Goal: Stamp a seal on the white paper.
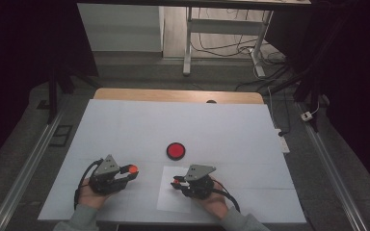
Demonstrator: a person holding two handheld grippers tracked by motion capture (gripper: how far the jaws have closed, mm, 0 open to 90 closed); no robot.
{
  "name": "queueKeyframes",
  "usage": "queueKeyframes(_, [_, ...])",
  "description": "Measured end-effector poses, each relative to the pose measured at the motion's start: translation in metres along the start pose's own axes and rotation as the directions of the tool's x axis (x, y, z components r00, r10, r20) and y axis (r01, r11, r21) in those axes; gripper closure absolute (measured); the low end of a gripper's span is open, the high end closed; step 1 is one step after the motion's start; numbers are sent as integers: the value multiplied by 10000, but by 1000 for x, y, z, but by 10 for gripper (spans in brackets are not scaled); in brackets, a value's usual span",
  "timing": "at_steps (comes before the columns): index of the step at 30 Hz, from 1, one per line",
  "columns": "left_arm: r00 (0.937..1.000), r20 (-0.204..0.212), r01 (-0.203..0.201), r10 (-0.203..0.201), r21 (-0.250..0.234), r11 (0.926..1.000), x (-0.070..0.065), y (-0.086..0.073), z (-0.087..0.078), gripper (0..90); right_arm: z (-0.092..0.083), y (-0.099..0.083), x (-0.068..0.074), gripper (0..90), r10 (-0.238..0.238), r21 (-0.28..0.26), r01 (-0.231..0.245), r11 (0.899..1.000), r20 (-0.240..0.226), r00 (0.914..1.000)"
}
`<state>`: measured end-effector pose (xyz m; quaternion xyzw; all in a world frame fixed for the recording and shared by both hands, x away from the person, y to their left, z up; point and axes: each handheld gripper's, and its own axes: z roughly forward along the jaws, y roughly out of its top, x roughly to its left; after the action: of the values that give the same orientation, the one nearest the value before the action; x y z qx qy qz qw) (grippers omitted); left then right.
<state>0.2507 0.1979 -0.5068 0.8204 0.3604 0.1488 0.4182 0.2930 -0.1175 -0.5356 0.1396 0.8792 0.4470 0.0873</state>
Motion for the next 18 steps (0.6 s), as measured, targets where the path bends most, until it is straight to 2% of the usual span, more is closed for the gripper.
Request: queueKeyframes(18, [10000,-42,22,-22,-7,10000,1,0,-1,651,0,0,0,732,35,31,-35,10000,36,10000])
